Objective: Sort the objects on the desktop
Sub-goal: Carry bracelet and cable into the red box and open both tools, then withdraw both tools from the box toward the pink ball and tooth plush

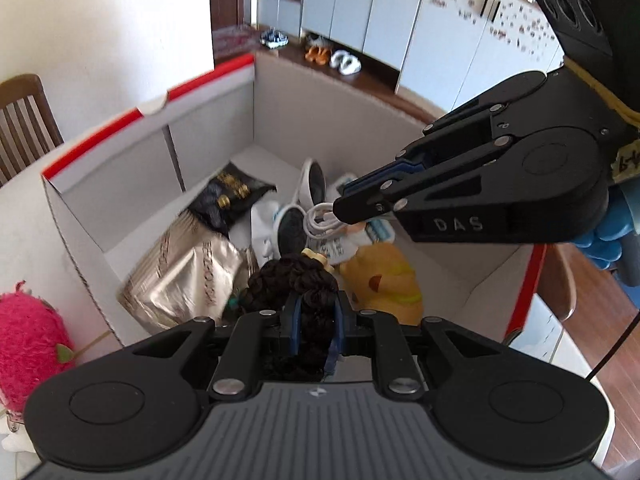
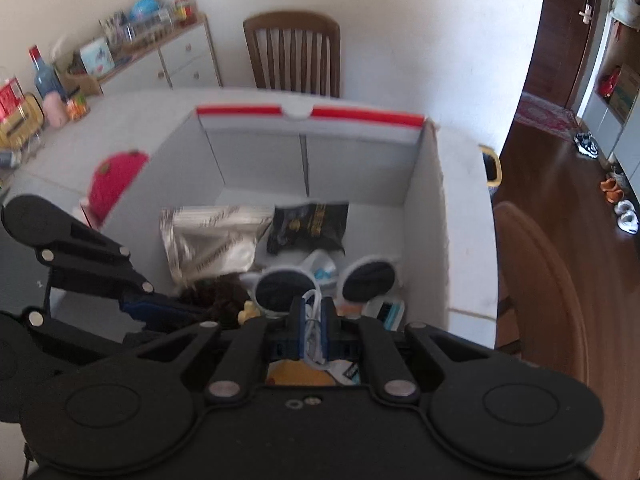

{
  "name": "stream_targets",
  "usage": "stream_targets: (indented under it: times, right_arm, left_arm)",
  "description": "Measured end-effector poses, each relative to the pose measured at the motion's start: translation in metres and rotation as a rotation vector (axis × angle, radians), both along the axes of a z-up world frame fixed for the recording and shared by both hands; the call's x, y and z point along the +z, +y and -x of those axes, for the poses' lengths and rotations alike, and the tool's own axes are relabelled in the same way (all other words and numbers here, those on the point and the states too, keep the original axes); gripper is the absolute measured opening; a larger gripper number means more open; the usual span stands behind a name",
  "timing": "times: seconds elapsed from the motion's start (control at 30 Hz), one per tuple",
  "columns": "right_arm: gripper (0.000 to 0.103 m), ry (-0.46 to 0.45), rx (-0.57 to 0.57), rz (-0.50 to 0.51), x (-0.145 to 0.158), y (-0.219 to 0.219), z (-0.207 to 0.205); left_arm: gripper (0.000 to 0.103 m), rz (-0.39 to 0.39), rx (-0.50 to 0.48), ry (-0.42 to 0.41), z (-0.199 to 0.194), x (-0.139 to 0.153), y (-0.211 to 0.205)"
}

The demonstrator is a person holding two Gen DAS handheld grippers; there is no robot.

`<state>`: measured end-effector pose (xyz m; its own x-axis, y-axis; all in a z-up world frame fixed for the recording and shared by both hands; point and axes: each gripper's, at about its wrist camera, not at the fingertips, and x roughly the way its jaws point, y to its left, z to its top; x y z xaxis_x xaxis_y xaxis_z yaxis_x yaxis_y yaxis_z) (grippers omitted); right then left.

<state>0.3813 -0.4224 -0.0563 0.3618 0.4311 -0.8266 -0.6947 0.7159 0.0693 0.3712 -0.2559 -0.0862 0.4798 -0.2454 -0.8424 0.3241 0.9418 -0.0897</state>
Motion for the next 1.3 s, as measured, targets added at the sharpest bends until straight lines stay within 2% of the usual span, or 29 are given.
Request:
stream_targets:
  times: [0.2,0.37,0.47,0.5,0.53,0.6,0.87,1.03,1.3]
  right_arm:
    - [0.103,0.005,0.015,0.049,-0.009,0.004,0.007]
    - [0.103,0.008,0.002,0.025,0.0,-0.002,0.012]
    - [0.103,-0.02,-0.005,0.007,0.009,-0.005,0.017]
    - [0.103,-0.029,-0.008,-0.007,0.013,-0.008,0.019]
    - [0.103,-0.037,-0.013,-0.026,0.018,-0.011,0.021]
    - [0.103,-0.061,-0.02,-0.055,0.028,-0.015,0.028]
    - [0.103,-0.142,-0.048,-0.142,0.066,-0.022,0.064]
    - [0.103,-0.197,-0.073,-0.176,0.08,-0.005,0.089]
    - [0.103,-0.194,-0.103,-0.192,0.094,0.051,0.129]
  left_arm:
    - [0.015,0.014,-0.029,0.038,-0.002,-0.006,0.0]
    - [0.02,0.065,0.0,0.004,0.006,0.005,0.011]
    - [0.034,0.088,0.011,-0.034,0.017,0.014,0.013]
    - [0.044,0.102,0.012,-0.043,0.02,0.018,0.012]
    - [0.049,0.116,0.015,-0.058,0.025,0.023,0.012]
    - [0.056,0.135,0.028,-0.094,0.035,0.032,0.015]
    - [0.063,0.224,0.134,-0.225,0.079,0.068,0.048]
    - [0.063,0.224,0.179,-0.286,0.111,0.08,0.077]
    - [0.069,0.192,0.211,-0.341,0.167,0.09,0.134]
